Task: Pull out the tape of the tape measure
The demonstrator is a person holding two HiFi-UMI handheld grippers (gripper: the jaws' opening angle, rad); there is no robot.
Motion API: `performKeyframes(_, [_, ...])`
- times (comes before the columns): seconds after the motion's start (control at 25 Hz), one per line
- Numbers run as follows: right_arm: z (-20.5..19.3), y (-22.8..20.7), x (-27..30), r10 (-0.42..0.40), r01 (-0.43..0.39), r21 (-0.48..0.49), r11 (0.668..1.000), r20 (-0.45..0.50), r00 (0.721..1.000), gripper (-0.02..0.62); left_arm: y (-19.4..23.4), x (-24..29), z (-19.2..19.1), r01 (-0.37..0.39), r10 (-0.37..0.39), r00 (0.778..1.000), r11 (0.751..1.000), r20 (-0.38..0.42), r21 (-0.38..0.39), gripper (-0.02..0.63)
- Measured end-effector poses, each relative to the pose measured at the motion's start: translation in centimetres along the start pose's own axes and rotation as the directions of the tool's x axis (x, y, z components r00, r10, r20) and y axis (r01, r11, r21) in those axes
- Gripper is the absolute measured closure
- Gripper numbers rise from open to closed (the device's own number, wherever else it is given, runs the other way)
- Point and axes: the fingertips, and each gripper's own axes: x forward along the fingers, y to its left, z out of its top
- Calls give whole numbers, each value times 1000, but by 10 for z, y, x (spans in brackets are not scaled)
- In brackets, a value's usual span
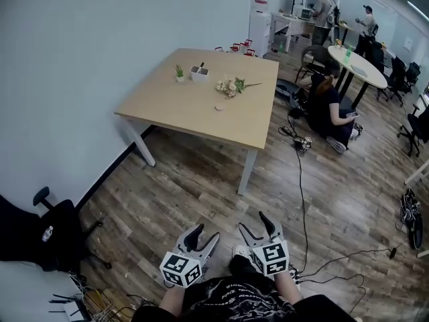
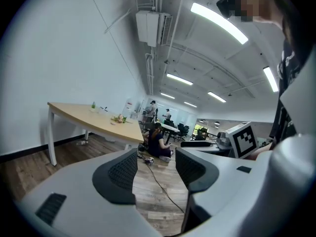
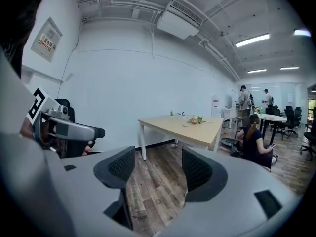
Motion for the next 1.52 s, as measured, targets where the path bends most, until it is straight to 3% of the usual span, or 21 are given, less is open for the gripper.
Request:
performKeyframes(0.56, [35, -108, 96, 100, -100, -44, 994, -1, 995, 290, 41, 132, 38, -98, 98, 995, 994, -1, -47, 373])
performKeyframes(0.8, [40, -142, 119, 124, -125, -44, 991, -12, 992, 290, 48, 176, 50, -136, 136, 991, 991, 6, -16, 373])
performKeyframes(1.2, [42, -156, 157, 139, -140, -15, 990, -50, 989, 290, 76, 205, 54, -149, 148, 988, 988, -37, -31, 373])
performKeyframes(1.52, [73, -166, 223, 111, -111, -20, 994, -33, 993, 290, 138, 248, 85, -127, 127, 991, 992, -35, -5, 373])
